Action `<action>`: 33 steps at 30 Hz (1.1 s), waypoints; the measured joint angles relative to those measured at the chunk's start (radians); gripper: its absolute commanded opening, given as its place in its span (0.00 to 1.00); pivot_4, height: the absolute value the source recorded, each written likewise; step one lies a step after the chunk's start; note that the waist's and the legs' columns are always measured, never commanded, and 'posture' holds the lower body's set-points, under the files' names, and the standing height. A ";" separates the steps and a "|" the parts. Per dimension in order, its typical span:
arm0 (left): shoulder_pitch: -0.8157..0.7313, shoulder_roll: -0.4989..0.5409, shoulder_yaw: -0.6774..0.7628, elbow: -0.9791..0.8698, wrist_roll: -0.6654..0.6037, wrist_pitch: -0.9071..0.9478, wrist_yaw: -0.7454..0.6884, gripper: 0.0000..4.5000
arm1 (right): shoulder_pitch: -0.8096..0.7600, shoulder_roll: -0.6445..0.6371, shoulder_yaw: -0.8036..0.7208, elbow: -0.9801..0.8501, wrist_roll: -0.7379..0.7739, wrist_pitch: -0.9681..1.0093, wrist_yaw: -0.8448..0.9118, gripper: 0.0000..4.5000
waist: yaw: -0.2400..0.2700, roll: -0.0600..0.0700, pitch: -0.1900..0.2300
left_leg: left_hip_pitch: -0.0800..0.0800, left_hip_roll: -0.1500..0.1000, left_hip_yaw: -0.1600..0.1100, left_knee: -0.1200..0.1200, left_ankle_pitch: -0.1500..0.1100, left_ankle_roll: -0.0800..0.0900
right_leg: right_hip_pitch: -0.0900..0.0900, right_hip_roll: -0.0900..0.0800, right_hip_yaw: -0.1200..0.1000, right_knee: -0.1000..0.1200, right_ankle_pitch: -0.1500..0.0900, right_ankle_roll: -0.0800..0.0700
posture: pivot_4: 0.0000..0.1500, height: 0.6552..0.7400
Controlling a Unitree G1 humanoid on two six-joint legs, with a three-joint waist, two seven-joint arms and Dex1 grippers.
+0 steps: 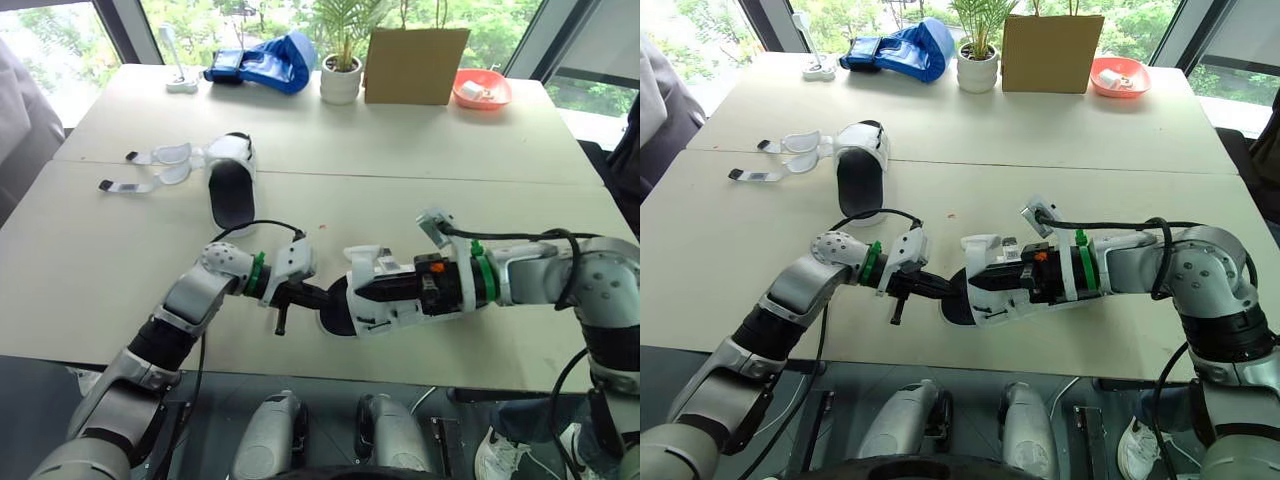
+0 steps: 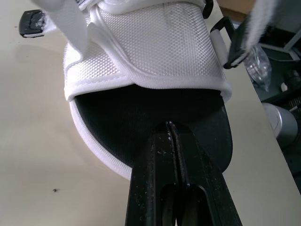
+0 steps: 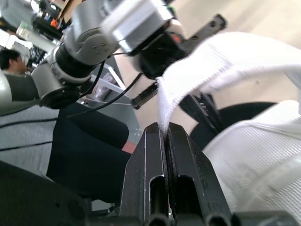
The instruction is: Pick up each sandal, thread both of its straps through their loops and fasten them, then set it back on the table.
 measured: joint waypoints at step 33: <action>-0.006 -0.019 -0.022 0.048 0.027 -0.096 0.018 0.00 | -0.022 -0.105 0.272 -0.008 -0.687 -0.459 0.593 0.01 | 0.004 0.000 -0.001 | 0.001 -0.002 -0.001 0.003 0.000 0.000 | 0.003 0.000 -0.001 0.000 0.003 0.005 | 1.00 0.78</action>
